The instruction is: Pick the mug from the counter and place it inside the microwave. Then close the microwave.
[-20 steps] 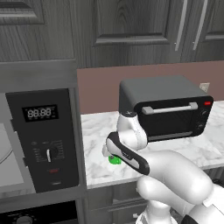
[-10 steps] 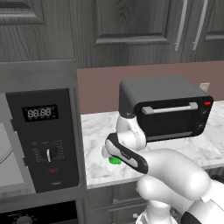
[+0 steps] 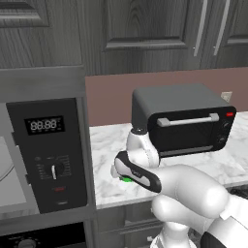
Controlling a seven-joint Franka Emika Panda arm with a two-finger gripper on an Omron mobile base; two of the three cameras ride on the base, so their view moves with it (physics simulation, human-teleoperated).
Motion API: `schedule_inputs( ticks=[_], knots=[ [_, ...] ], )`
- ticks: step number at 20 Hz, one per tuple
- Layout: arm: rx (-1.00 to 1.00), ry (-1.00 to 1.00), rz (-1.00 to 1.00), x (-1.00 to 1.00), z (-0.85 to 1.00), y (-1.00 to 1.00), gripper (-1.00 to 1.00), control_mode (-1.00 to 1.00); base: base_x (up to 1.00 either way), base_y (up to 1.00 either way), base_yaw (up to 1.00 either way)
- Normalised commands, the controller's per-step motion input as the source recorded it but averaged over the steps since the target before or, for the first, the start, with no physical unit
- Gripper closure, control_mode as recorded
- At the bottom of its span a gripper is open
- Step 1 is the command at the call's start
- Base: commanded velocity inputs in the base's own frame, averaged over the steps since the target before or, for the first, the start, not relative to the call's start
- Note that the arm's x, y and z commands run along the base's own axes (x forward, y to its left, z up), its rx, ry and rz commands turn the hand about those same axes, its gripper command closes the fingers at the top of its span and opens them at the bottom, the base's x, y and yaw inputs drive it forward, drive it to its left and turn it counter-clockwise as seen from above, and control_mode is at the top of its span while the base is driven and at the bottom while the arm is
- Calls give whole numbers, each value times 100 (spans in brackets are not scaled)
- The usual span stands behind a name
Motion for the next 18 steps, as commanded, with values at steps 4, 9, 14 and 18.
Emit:
schedule_inputs(
  ticks=[4,9,14,18],
  knots=[
    [0,0,0,0,-10,0,-100,-100,0,0,0],
    [0,0,0,0,0,0,-100,-100,0,0,0],
    [0,0,0,0,0,0,-100,-100,0,0,0],
    [0,0,0,0,0,0,100,-100,0,0,0]
  ],
)
